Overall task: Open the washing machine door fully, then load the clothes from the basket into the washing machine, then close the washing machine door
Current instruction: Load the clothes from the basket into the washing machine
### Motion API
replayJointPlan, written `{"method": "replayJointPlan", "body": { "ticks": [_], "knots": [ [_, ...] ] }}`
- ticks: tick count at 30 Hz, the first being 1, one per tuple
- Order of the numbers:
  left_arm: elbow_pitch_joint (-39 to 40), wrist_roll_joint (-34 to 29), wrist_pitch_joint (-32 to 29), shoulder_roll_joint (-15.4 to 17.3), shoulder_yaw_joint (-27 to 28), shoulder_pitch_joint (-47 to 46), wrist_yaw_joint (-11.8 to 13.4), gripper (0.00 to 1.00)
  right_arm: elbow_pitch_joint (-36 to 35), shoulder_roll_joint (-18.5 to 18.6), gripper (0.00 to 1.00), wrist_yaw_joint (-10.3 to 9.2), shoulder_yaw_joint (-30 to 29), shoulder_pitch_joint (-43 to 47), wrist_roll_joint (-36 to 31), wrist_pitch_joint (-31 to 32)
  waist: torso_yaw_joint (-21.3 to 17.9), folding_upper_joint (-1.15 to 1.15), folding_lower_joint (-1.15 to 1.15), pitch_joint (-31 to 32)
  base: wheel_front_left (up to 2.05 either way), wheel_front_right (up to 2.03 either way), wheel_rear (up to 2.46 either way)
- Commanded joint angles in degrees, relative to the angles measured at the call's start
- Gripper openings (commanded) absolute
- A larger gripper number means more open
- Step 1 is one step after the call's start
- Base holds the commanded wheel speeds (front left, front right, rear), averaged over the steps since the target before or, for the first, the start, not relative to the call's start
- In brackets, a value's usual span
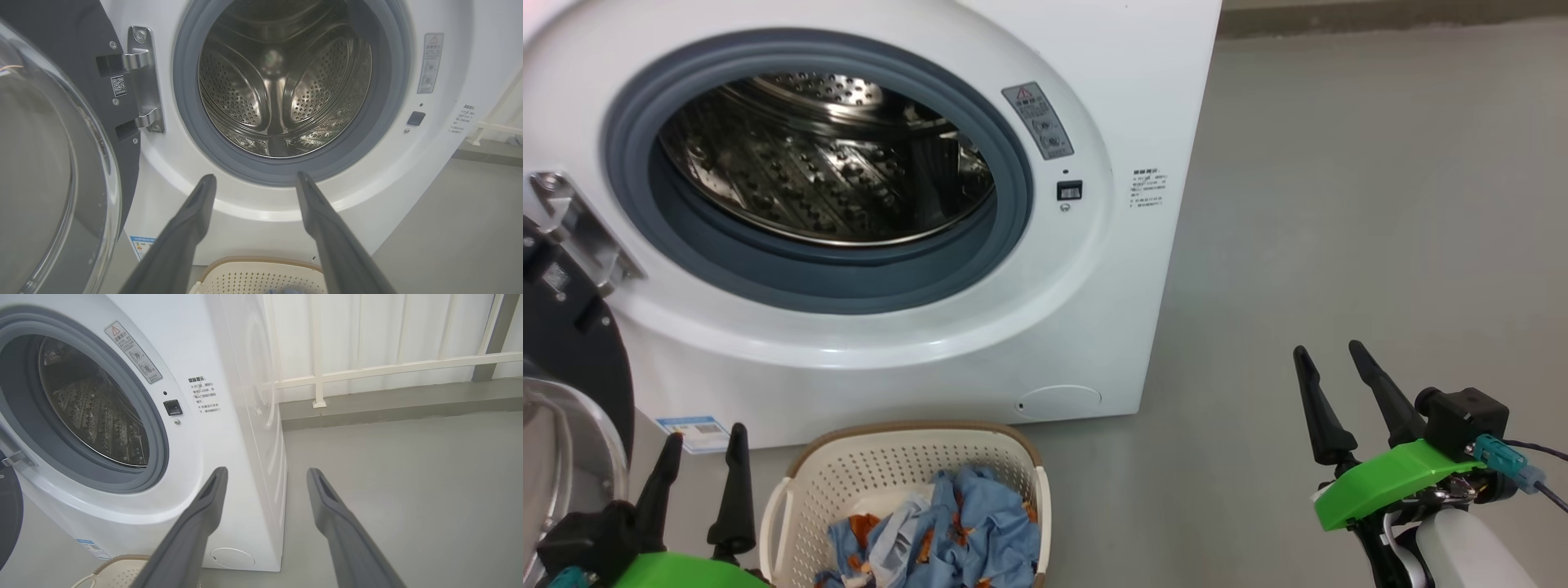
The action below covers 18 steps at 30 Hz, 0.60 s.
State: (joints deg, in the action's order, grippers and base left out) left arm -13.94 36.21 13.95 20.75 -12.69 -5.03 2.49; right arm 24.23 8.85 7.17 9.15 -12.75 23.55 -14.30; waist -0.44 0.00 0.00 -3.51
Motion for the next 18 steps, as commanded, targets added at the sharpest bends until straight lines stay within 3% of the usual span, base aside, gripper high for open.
{"method": "replayJointPlan", "body": {
  "ticks": [1,10,18],
  "knots": [
    [0.7,-0.3,-0.3,2.2,2.0,-3.3,-0.1,1.00,-1.1,0.1,1.00,0.32,1.2,-2.4,-0.6,-0.7,-0.5,0.00,0.00,-1.1,0.00,0.00,0.00],
    [-1.6,0.0,-1.3,2.7,1.1,-6.0,-1.3,1.00,-1.3,-1.3,1.00,0.32,0.1,-4.0,-2.1,-0.7,-1.8,0.00,0.00,-8.0,0.00,0.00,0.00],
    [-6.7,0.9,-1.3,2.3,0.1,-9.9,-4.2,1.00,-2.2,-3.0,1.00,0.32,-1.5,-5.9,-4.0,-0.7,-2.6,0.00,0.00,-14.1,0.00,0.00,0.00]
  ]
}}
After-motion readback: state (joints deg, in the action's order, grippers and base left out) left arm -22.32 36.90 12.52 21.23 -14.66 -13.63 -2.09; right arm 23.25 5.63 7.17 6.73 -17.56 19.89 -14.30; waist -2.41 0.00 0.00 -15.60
